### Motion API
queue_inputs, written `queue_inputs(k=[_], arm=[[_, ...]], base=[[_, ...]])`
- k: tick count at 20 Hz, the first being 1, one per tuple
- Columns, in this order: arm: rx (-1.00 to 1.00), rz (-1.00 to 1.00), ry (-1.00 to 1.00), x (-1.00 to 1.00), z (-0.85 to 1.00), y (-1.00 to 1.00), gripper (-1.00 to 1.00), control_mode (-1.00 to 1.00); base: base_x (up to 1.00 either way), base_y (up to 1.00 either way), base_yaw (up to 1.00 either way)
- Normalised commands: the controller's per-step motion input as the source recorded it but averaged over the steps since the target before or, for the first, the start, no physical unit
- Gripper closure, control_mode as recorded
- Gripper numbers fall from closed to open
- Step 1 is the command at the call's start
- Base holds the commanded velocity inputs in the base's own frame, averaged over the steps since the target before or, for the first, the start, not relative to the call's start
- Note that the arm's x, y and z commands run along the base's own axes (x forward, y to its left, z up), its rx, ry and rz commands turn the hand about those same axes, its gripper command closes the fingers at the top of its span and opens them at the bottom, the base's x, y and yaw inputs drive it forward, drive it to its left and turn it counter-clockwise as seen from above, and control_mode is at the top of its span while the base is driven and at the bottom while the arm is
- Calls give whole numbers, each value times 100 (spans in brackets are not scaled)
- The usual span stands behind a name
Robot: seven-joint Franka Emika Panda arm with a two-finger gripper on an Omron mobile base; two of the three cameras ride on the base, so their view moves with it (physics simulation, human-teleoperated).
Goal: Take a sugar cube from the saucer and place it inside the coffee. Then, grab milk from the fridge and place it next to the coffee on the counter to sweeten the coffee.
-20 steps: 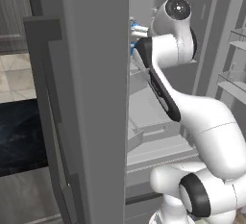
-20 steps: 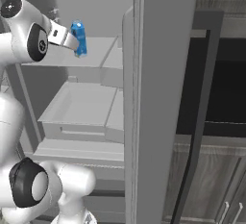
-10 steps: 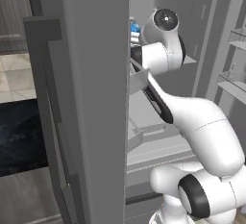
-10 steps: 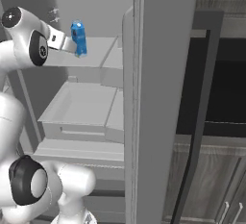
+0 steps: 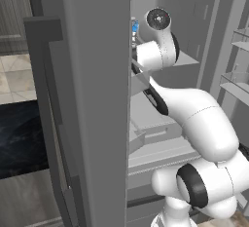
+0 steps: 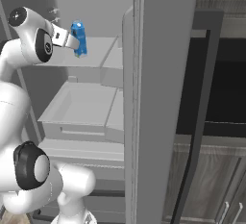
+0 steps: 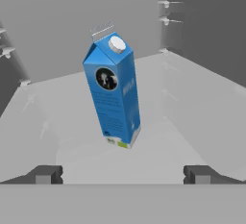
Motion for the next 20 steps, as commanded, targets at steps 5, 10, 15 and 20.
queue_inputs(k=[5, 10, 15, 20], arm=[[0, 0, 0, 25, 0, 0, -100, -100], [0, 0, 0, 31, -2, 0, -100, -100], [0, 0, 0, 28, 0, 0, -100, -100], [0, -1, 0, 29, -1, 0, -100, -100]], base=[[0, 0, 0], [0, 0, 0], [0, 0, 0], [0, 0, 0]])
